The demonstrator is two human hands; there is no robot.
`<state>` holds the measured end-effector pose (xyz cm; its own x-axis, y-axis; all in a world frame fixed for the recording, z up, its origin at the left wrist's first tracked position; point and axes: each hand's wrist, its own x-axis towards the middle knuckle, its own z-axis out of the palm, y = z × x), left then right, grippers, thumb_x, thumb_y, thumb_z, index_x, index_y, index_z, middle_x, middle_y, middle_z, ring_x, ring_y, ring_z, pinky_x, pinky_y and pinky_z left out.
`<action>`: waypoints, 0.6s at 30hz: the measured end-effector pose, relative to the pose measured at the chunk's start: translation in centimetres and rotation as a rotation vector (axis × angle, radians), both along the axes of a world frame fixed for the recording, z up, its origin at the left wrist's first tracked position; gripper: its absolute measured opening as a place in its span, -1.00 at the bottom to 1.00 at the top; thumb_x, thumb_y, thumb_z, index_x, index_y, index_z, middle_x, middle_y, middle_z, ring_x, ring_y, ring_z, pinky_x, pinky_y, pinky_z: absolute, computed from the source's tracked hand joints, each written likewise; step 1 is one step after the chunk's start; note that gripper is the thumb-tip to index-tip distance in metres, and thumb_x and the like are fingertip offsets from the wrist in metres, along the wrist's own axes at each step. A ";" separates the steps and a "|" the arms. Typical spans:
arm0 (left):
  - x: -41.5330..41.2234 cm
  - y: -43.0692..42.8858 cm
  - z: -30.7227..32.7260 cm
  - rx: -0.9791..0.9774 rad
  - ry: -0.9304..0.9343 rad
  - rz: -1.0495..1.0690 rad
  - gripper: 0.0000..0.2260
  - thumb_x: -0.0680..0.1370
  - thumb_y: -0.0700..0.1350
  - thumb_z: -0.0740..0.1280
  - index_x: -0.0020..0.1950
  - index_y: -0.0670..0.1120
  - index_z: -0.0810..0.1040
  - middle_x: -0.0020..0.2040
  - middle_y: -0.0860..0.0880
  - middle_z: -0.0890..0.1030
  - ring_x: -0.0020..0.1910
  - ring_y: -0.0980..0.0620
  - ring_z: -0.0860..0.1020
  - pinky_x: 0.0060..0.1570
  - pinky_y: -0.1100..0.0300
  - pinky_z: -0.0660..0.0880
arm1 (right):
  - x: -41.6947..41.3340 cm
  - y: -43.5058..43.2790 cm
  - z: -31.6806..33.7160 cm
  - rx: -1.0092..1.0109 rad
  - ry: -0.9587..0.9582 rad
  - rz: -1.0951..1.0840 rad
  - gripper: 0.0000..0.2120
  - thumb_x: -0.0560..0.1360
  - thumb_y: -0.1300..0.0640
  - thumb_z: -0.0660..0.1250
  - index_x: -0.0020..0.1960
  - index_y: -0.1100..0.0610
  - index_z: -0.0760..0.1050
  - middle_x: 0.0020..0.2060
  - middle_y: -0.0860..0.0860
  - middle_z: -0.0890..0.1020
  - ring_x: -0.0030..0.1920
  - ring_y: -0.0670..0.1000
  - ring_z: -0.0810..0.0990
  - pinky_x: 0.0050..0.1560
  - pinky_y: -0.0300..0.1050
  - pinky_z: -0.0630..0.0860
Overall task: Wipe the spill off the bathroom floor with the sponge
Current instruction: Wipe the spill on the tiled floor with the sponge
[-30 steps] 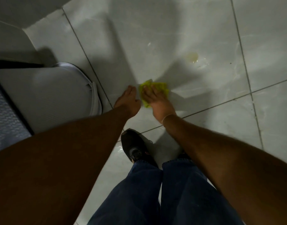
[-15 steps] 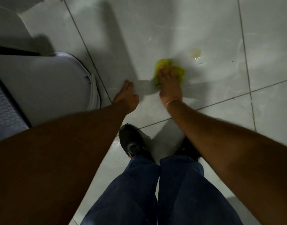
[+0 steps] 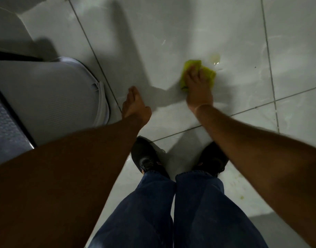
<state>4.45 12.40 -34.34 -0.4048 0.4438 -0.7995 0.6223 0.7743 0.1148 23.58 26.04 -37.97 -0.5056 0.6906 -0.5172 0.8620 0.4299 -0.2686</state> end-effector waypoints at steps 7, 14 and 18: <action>0.9 0.9 1.3 0.117 0.084 0.009 -0.15 0.55 -0.14 0.26 0.71 -0.13 -0.19 0.73 -0.07 -0.08 0.71 -0.05 -0.11 0.67 -0.05 -0.14 | -8.1 -7.5 -0.4 -0.268 0.212 0.471 -0.44 0.68 0.18 0.05 0.65 0.00 0.01 0.66 0.06 0.01 0.65 0.18 -0.01 0.64 0.15 -0.04; -0.1 -0.4 0.5 0.074 0.063 0.029 -0.20 0.60 -0.13 0.26 0.72 -0.13 -0.14 0.73 -0.10 -0.13 0.71 -0.11 -0.08 0.66 -0.03 -0.07 | -6.1 2.6 -1.0 0.007 0.185 0.116 -0.33 0.54 0.29 0.14 0.63 0.04 0.14 0.65 0.03 0.12 0.64 0.21 0.04 0.64 0.02 -0.01; 0.2 -0.8 0.8 0.085 0.027 0.048 -0.24 0.63 -0.11 0.26 0.72 -0.11 -0.10 0.73 -0.07 -0.11 0.70 -0.14 0.00 0.66 -0.04 0.01 | -7.9 5.1 -0.4 0.022 0.098 0.021 -0.36 0.57 0.24 0.14 0.63 0.04 0.13 0.66 0.04 0.07 0.63 0.26 0.01 0.64 0.07 0.01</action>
